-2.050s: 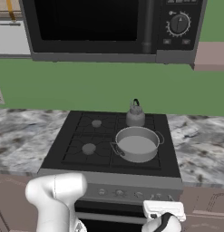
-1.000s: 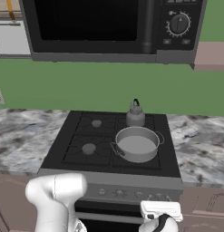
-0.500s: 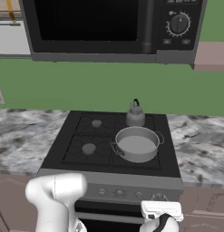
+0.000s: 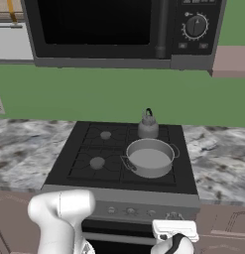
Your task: Pick the kettle from the cabinet and place it on a stove burner. Then pick the pot from the counter and place it on another stove burner. Finally, turn both burners on.
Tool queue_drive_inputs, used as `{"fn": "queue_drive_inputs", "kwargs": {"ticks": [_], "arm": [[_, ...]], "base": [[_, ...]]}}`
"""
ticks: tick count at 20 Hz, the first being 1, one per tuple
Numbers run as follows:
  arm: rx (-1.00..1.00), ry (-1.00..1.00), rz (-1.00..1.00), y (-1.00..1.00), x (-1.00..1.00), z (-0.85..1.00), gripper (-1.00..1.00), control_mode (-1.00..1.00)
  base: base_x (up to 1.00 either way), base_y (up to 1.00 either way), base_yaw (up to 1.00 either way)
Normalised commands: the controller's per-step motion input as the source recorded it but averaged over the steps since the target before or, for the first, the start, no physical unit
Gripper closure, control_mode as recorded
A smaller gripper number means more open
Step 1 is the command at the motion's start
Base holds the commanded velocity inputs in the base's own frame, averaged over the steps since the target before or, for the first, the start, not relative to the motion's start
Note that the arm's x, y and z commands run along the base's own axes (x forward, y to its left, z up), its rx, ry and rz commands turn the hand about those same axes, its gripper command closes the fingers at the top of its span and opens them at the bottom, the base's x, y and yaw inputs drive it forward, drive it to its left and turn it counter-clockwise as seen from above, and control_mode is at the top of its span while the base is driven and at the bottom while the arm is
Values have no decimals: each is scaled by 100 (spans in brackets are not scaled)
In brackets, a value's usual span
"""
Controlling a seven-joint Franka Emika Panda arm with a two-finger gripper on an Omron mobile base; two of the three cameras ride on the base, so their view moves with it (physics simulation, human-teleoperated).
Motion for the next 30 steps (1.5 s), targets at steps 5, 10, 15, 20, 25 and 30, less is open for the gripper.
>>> {"fn": "queue_drive_inputs", "kwargs": {"ticks": [5, 10, 15, 20, 25, 30], "arm": [[-11, 0, 4, 0, 0, -1, 100, -100], [-17, 0, 2, 0, -4, 0, 100, -100], [-21, 0, 2, 0, -4, 0, 100, -100], [-24, 0, 3, 0, -7, 1, 100, -100], [-28, 0, 1, 0, -11, 9, 100, -100], [-29, 0, 0, 0, -11, 6, 100, -100]], "base": [[0, 0, 0], [0, 0, 0], [0, 0, 0], [0, 0, 0], [0, 0, 0], [0, 0, 0]]}}
